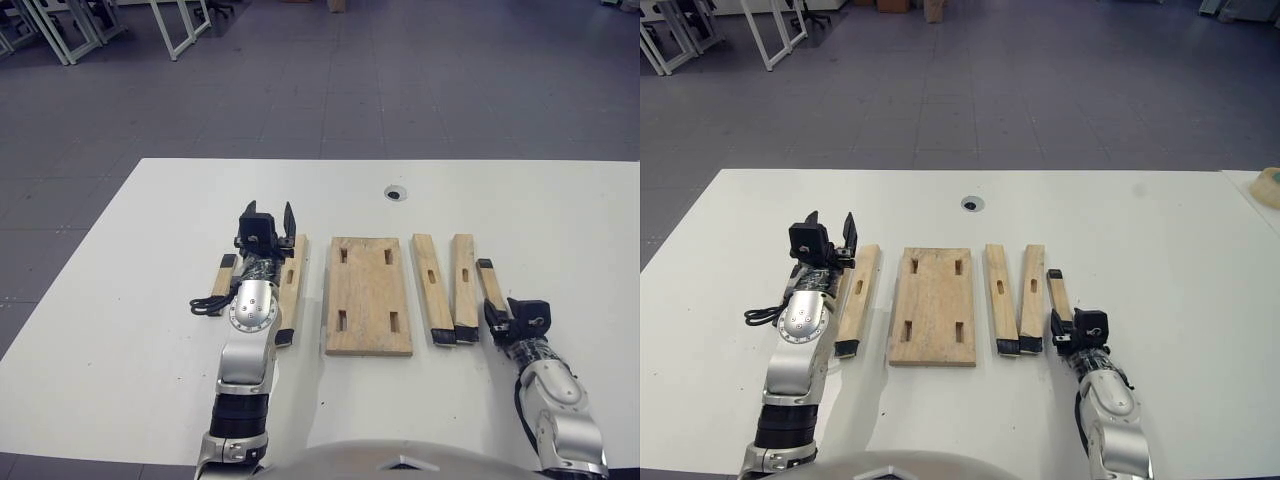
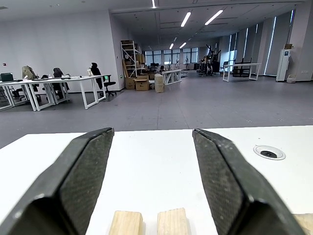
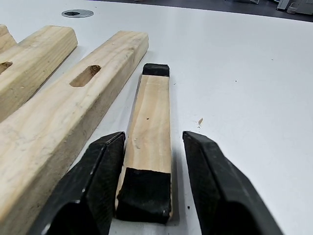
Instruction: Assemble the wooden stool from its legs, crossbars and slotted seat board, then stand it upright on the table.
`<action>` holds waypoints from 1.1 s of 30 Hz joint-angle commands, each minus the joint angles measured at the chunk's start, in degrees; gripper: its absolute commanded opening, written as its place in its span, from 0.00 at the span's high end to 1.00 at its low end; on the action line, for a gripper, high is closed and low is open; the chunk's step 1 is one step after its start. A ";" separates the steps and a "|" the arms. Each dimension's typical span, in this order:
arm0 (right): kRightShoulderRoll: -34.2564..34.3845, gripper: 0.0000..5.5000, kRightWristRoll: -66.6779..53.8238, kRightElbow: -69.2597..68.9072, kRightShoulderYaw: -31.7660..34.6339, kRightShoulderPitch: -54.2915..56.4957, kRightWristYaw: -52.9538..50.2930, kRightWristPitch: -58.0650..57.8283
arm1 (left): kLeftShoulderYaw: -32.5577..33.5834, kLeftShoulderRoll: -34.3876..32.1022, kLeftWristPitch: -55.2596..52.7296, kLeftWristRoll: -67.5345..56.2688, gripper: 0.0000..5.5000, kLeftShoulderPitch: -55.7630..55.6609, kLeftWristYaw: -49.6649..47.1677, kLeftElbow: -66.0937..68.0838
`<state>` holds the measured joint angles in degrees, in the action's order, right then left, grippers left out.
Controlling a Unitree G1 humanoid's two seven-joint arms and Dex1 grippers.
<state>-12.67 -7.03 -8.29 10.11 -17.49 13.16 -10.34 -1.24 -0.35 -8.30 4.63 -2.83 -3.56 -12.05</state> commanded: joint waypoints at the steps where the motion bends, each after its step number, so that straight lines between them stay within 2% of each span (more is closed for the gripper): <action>1: 0.62 0.71 -0.84 0.68 0.41 -0.76 -0.61 -2.01 | 0.40 0.19 0.12 -0.48 0.46 0.26 0.04 0.33; 3: 0.82 0.76 -1.41 -0.27 1.84 0.35 -1.73 -1.68 | 0.35 0.13 0.02 -0.57 0.46 0.27 0.24 0.08; 5: 0.27 0.76 -1.98 -2.43 4.67 3.36 -3.86 -0.85 | 0.42 -0.01 -1.29 -1.85 0.46 0.09 1.52 -0.92; 9: -3.61 0.76 -3.81 -6.70 6.51 12.00 -3.19 -2.51 | 3.04 1.23 -10.17 -15.28 0.46 -3.79 8.04 -3.95; 11: -5.55 0.76 -6.45 -9.29 3.52 15.91 1.78 -4.64 | 6.42 3.09 -18.89 -26.98 0.46 -6.87 9.53 -5.68; 15: -10.18 0.76 -10.21 -12.72 -4.32 21.73 13.96 -6.57 | 12.17 5.29 -34.02 -50.47 0.33 -11.95 8.48 -9.17; 19: -13.36 0.76 -10.36 -14.28 -8.98 26.78 21.09 -5.19 | 12.88 6.68 -42.80 -67.14 0.32 -11.28 4.75 -10.65; 25: -15.16 0.76 -7.46 -15.30 -14.59 27.55 26.13 -1.02 | 10.18 7.81 -44.60 -77.83 0.32 -10.06 -3.44 -10.21; 32: -15.71 0.76 -4.93 -16.51 -18.29 25.23 27.88 2.35 | 8.67 5.97 -41.61 -81.74 0.32 -10.09 -5.60 -10.06; 33: -15.73 0.76 -4.79 -16.50 -18.31 25.06 27.80 2.57 | 8.79 5.58 -41.19 -82.35 0.36 -10.07 -5.73 -10.00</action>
<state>-27.58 -12.90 -24.15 -7.90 7.89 40.51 -8.46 7.53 4.05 -50.71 -76.33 -13.57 -8.22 -22.43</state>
